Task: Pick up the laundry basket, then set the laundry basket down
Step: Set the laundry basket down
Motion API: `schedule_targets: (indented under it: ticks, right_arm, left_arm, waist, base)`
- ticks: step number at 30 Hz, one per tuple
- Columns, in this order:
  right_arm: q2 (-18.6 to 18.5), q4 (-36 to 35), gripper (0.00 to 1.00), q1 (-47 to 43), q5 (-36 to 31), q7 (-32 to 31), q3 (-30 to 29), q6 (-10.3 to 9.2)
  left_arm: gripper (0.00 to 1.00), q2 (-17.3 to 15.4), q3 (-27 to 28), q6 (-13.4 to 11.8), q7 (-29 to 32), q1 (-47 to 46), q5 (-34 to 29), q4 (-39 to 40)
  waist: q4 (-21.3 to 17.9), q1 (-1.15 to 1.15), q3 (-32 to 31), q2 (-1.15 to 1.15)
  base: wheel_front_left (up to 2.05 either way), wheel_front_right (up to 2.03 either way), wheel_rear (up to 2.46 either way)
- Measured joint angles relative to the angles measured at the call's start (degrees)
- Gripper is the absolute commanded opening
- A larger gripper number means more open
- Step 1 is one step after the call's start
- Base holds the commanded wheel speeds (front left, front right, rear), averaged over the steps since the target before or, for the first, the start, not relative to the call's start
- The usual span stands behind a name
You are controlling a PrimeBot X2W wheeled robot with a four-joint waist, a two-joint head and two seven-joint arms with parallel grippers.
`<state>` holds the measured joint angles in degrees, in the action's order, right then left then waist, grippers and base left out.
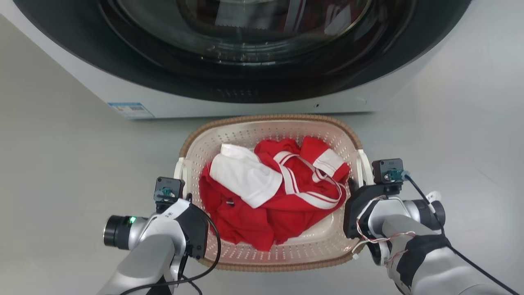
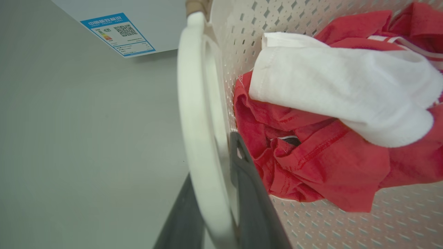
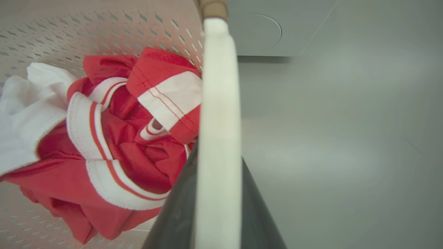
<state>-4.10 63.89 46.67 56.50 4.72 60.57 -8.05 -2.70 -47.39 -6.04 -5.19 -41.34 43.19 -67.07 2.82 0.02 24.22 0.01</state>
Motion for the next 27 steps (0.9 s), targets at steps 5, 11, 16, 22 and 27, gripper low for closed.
schedule_targets:
  ticks: [5, 11, 16, 22, 27]
  right_arm:
    - [0.0, 1.0, 0.00, 3.2, -0.3, 0.9, -0.1, 0.02]
    - [0.0, 1.8, 0.00, 6.5, -1.2, 1.6, -0.4, 0.03]
    - [0.0, 2.9, 0.00, 9.3, -1.8, 2.4, -0.7, 0.04]
    - [-0.1, 3.7, 0.00, 12.5, -2.2, 3.5, -1.0, 0.05]
    - [-0.1, 4.8, 0.00, 12.9, -2.6, 4.6, -1.0, 0.07]
  left_arm:
    - [0.00, 0.0, 0.1, 0.0, -0.3, -3.2, -0.1, -0.1]
    - [0.00, 0.0, 0.1, 0.0, -0.5, -6.5, -0.6, -0.2]
    - [0.00, 0.1, 0.2, 0.0, -1.0, -9.3, -1.1, -0.2]
    - [0.00, 0.1, 0.3, -0.1, -1.6, -12.4, -1.1, -0.1]
    - [0.00, 0.4, 0.2, -0.1, -2.2, -12.8, -1.2, -0.3]
  waist:
    - [0.7, 0.00, 5.0, 0.00]
    - [1.3, 0.00, 10.1, 0.00]
    - [1.8, 0.00, 14.4, 0.00]
    - [2.3, 0.00, 19.5, 0.00]
    - [2.7, -0.01, 23.0, 0.00]
  base:
    - [0.00, 0.00, 0.00]
    - [0.00, 0.00, 0.00]
    - [0.00, 0.00, 0.00]
    - [0.00, 0.00, 0.00]
    - [0.00, 0.00, 0.00]
